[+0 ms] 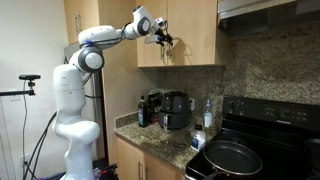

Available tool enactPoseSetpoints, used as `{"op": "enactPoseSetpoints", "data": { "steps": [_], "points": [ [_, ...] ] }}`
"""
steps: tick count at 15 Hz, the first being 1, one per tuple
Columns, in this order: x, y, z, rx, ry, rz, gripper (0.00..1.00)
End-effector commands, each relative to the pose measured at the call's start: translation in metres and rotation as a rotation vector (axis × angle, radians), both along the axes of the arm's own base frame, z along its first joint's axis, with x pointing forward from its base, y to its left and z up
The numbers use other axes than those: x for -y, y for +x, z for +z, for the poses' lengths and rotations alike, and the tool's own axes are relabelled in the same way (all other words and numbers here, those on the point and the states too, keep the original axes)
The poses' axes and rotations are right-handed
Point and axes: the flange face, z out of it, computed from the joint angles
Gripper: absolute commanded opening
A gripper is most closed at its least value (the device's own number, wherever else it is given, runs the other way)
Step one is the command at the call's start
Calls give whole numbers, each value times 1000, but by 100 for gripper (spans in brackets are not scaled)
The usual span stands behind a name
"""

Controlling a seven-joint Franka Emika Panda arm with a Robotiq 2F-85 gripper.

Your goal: Open the air fryer and the right-sided cabinet door

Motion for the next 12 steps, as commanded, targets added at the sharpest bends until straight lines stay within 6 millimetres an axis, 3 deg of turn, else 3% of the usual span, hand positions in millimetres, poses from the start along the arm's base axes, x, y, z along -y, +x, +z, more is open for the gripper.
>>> {"op": "enactPoseSetpoints", "data": {
  "steps": [1, 10, 11, 12],
  "points": [
    [-1, 2, 0, 2, -1, -1, 100],
    [0, 54, -24, 47, -35, -9, 100],
    [0, 57, -25, 60, -42, -11, 75],
    [1, 56, -23, 68, -59, -4, 74]
  ]
}}
